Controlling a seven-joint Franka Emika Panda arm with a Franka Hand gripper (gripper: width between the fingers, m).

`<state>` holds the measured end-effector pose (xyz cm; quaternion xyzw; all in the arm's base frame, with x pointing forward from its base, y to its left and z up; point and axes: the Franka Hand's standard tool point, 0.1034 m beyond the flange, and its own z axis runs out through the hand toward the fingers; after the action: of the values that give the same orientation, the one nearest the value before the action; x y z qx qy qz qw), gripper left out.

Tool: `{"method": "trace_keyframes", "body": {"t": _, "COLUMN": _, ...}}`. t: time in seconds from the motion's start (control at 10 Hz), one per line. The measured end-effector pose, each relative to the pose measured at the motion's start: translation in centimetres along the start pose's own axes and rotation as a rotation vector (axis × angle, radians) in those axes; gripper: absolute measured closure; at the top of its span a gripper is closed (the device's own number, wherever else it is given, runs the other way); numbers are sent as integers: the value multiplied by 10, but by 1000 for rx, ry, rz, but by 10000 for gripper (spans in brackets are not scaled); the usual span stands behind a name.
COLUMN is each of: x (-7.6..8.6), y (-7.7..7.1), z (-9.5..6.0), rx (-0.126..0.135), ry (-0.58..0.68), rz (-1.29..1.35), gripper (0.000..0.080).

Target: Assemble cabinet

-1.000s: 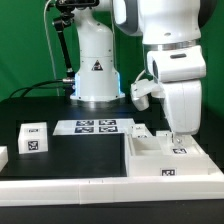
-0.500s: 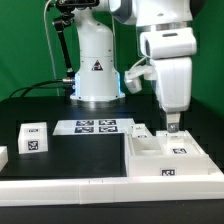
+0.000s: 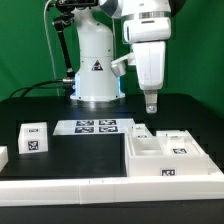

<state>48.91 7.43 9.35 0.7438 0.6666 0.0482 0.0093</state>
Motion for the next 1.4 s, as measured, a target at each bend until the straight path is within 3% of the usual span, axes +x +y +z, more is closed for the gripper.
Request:
{"method": "trace_keyframes", "body": {"t": 0.1, "x": -5, "y": -9, "z": 5, "rx": -2, "ry": 4, "rz": -28, "gripper": 3}}
{"method": "trace_keyframes", "body": {"t": 0.3, "x": -11, "y": -26, "z": 14, "rx": 20, "ry": 2, "rz": -14, "gripper": 3}}
{"method": "trace_keyframes", "body": {"t": 0.7, "x": -15, "y": -31, "z": 16, "rx": 26, "ry": 2, "rz": -41, "gripper": 3}}
{"method": "trace_keyframes", "body": {"t": 1.1, "x": -24, "y": -85, "z": 38, "rx": 38, "ry": 24, "rz": -88, "gripper": 3}}
{"method": "trace_keyframes", "body": {"t": 1.4, "x": -18, "y": -102, "z": 57, "rx": 50, "ry": 53, "rz": -64, "gripper": 3}}
